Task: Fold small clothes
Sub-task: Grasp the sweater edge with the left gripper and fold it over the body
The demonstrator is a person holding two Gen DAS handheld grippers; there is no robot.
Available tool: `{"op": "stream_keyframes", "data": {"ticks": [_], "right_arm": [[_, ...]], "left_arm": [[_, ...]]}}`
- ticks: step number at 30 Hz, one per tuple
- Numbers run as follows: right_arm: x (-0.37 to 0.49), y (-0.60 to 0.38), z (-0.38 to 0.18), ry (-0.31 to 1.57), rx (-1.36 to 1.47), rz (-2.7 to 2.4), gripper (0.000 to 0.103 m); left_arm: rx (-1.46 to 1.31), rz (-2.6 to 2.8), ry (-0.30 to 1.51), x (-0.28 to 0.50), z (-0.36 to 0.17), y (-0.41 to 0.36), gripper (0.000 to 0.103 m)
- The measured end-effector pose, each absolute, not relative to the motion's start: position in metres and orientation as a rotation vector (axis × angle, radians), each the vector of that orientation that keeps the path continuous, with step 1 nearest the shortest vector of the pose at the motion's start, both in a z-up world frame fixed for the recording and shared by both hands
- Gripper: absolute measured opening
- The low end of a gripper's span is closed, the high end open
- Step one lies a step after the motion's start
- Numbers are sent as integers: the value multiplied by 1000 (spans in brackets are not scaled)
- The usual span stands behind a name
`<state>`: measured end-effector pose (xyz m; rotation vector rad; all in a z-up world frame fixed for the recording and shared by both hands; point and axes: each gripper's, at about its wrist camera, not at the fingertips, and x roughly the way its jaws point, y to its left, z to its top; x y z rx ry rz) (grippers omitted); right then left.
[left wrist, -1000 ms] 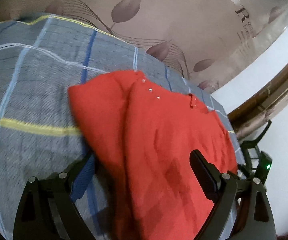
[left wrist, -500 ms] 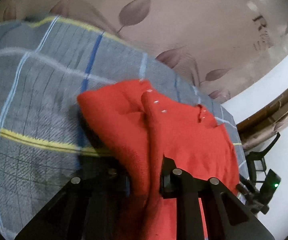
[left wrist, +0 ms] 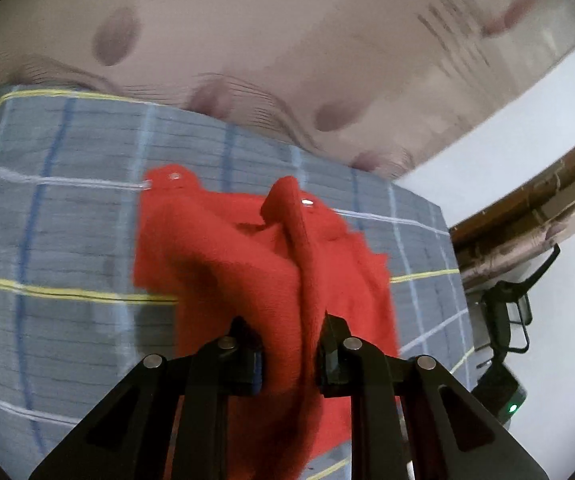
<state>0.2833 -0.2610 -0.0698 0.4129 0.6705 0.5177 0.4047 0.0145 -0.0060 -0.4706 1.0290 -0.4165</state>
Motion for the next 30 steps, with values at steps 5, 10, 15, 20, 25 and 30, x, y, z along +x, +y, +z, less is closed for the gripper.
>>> {"op": "stream_keyframes", "data": {"ticks": [5, 10, 15, 20, 25, 30], "right_arm": [[279, -277, -71, 630, 491, 555, 103], [279, -283, -72, 622, 518, 572, 103], [279, -295, -75, 606, 584, 582, 103], [283, -308, -80, 600, 664, 592, 103], [284, -315, -84, 600, 720, 595, 103], [283, -321, -84, 593, 762, 605, 103]], "left_arm": [[-470, -445, 1066, 414, -6, -52, 18], [-502, -436, 1101, 430, -23, -101, 18], [-517, -425, 1147, 440, -44, -130, 18], [-584, -473, 1175, 444, -50, -138, 39], [-649, -680, 1132, 438, -29, -146, 61], [-671, -773, 960, 409, -3, -118, 72]]}}
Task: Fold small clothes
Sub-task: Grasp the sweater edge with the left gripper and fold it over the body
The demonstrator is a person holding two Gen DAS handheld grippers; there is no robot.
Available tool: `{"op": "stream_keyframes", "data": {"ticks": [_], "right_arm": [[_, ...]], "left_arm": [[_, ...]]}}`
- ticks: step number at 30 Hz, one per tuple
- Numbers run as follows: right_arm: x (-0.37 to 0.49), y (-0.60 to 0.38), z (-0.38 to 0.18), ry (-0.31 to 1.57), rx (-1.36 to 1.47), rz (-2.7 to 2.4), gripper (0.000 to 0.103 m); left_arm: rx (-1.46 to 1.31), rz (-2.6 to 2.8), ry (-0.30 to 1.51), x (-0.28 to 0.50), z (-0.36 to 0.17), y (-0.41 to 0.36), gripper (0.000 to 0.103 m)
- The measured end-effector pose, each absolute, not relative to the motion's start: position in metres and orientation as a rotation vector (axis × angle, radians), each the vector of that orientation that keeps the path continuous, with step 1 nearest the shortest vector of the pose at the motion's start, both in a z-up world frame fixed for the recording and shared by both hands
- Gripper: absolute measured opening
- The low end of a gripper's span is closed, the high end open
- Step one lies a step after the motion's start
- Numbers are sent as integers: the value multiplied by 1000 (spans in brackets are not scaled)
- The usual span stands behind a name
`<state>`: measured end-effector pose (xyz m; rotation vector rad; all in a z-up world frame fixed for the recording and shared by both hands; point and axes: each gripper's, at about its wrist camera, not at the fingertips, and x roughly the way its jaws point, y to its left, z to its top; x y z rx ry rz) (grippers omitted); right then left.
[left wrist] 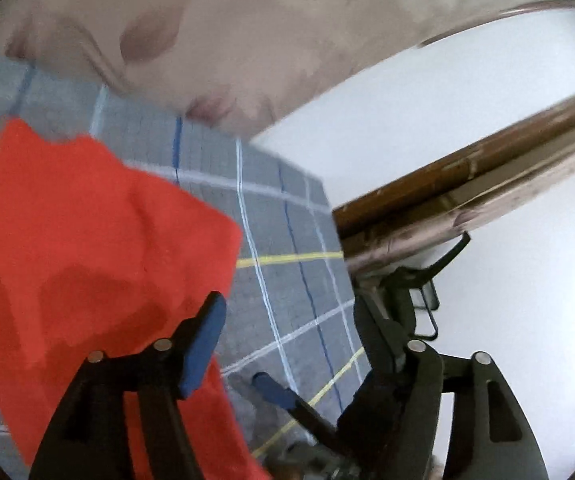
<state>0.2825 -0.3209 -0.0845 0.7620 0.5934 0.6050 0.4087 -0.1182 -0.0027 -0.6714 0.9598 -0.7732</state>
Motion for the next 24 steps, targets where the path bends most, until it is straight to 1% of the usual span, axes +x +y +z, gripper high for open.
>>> {"op": "stream_keyframes", "data": {"ticks": [1, 2, 5, 8, 11, 13, 15, 16, 17, 18, 20, 22, 24], "right_arm": [[282, -323, -85, 591, 775, 614, 103], [283, -324, -86, 592, 790, 624, 103], [288, -327, -89, 624, 841, 663, 103], [298, -326, -76, 631, 797, 658, 103], [324, -316, -64, 687, 784, 722, 102], [343, -309, -57, 724, 716, 693, 102], [369, -300, -56, 790, 664, 670, 97], [380, -297, -57, 817, 658, 676, 88], [390, -293, -58, 844, 644, 675, 76], [397, -289, -58, 865, 622, 662, 69], [413, -277, -58, 912, 550, 649, 31], [424, -262, -59, 964, 465, 625, 20], [428, -256, -54, 961, 434, 620, 15]], "left_arm": [[-649, -757, 924, 399, -2, -108, 78], [-617, -725, 894, 387, -4, -96, 81], [-542, -663, 839, 356, -23, -72, 81], [-489, -681, 802, 326, -46, -70, 81], [-349, -712, 733, 296, -59, -92, 81], [-252, -751, 707, 283, -65, -116, 81], [-177, -797, 700, 274, -72, -138, 81], [-136, -815, 705, 272, -76, -150, 81], [-114, -821, 715, 271, -79, -158, 81], [-104, -831, 737, 272, -82, -164, 81], [-146, -861, 769, 278, -86, -169, 81], [-194, -866, 776, 284, -88, -167, 81], [-232, -878, 785, 288, -90, -164, 81]]}}
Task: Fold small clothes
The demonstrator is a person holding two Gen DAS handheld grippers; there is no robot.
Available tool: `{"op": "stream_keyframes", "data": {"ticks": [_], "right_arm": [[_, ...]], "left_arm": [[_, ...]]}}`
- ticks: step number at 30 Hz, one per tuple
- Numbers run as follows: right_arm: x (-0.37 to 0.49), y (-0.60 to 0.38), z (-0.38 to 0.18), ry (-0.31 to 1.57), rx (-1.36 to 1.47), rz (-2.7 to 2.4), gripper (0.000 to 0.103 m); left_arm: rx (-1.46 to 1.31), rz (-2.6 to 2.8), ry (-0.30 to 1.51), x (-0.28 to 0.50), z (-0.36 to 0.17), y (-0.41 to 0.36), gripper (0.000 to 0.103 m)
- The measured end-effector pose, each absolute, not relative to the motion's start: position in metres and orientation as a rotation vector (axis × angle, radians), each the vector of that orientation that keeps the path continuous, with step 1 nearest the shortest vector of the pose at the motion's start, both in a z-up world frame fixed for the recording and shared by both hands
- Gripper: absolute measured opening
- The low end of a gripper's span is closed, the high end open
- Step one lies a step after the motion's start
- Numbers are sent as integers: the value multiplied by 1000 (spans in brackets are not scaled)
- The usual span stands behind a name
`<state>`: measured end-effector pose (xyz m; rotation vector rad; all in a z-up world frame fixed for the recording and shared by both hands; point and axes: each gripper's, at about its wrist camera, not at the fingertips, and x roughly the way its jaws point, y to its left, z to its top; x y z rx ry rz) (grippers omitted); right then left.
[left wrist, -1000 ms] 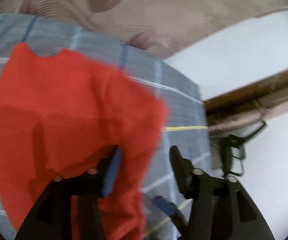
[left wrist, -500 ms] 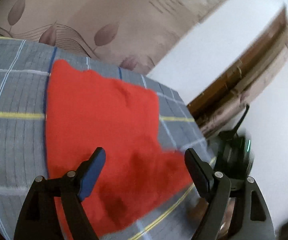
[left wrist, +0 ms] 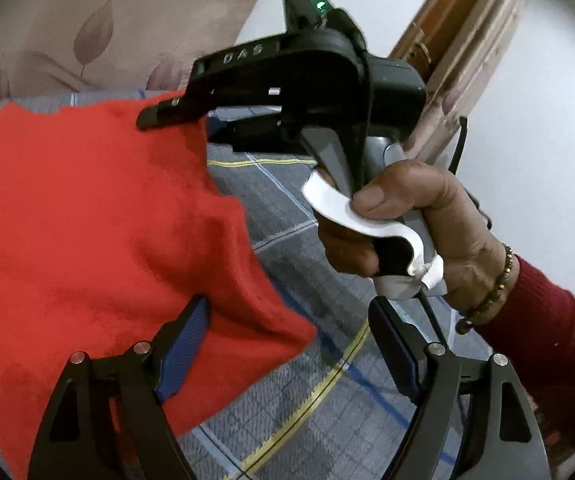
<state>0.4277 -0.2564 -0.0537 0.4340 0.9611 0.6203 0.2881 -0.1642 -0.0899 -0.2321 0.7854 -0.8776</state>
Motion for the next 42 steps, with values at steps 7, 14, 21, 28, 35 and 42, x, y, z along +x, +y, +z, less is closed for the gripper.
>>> {"op": "stream_keyframes", "data": {"ticks": [7, 14, 21, 28, 35, 42], "right_arm": [[437, -297, -43, 875, 502, 568, 6], [442, -301, -77, 921, 502, 535, 10], [375, -321, -35, 810, 534, 681, 58], [326, -289, -44, 874, 409, 709, 69], [329, -269, -73, 973, 385, 626, 9], [318, -300, -90, 981, 453, 560, 6]], "left_arm": [[-292, -933, 789, 281, -93, -170, 81], [-323, -957, 806, 283, -99, -176, 81], [-352, -971, 798, 280, -89, -166, 81], [-334, -964, 759, 255, -69, -137, 82], [-299, -790, 712, 249, -70, -80, 83], [-346, -662, 702, 267, -91, -37, 83]]}}
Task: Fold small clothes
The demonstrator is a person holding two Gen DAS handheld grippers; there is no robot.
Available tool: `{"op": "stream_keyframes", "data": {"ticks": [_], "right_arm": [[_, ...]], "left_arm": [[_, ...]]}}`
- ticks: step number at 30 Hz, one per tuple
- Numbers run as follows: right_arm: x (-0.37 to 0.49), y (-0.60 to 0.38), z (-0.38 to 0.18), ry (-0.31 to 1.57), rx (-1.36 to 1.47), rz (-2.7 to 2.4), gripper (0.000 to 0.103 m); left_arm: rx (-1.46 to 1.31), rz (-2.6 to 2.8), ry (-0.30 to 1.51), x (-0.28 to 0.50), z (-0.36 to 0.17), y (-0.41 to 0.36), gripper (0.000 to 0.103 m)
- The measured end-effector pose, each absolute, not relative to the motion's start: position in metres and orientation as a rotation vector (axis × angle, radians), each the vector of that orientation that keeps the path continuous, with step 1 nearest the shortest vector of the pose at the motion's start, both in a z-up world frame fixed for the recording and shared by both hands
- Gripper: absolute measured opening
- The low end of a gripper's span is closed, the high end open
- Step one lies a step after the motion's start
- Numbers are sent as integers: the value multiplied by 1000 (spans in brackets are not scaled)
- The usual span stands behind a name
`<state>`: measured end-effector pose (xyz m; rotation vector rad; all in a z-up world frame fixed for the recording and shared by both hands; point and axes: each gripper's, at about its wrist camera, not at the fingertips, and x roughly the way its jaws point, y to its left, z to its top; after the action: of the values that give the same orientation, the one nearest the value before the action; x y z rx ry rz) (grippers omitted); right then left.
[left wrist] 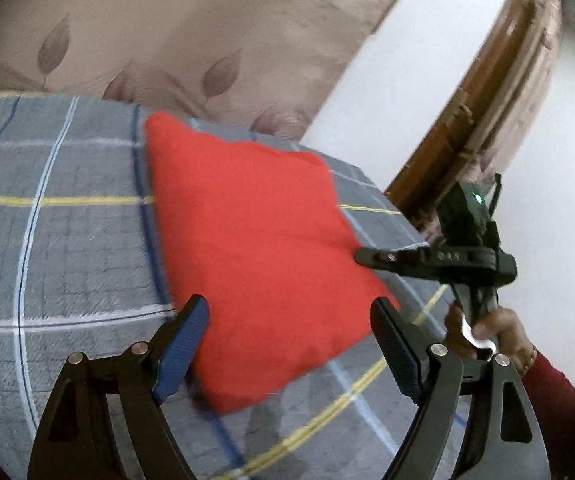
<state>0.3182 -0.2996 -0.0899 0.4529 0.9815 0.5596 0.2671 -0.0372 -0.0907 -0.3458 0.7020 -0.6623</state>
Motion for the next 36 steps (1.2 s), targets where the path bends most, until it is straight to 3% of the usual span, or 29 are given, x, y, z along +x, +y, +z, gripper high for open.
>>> {"op": "stream_keyframes", "data": {"ticks": [4, 7, 9, 11, 12, 16, 18, 19, 25, 33, 36], "right_arm": [[316, -299, -86, 967, 475, 587, 8], [319, -305, -70, 930, 473, 553, 17], [322, -305, -58, 904, 480, 553, 32], [328, -301, -48, 878, 472, 541, 75], [334, -296, -41, 856, 461, 538, 78], [366, -270, -38, 885, 389, 528, 77], [382, -263, -48, 932, 361, 515, 49], [390, -258, -57, 976, 354, 515, 13], [395, -280, -47, 895, 414, 518, 10], [403, -298, -79, 918, 510, 529, 9], [396, -293, -76, 906, 466, 516, 18]], "left_arm": [[-383, -667, 722, 266, -100, -33, 83], [-379, -673, 729, 265, -102, -33, 83], [-386, -676, 733, 265, -104, -33, 83], [-404, -680, 732, 266, -104, -31, 83], [-418, -680, 730, 266, -105, -29, 83], [-455, -669, 730, 267, -107, -20, 83], [-469, -661, 736, 269, -108, -16, 83], [-476, -657, 738, 269, -109, -15, 83], [-489, -661, 737, 271, -107, -10, 83], [-494, -659, 749, 272, -103, -9, 83], [-495, -654, 756, 274, -102, -9, 83]]}}
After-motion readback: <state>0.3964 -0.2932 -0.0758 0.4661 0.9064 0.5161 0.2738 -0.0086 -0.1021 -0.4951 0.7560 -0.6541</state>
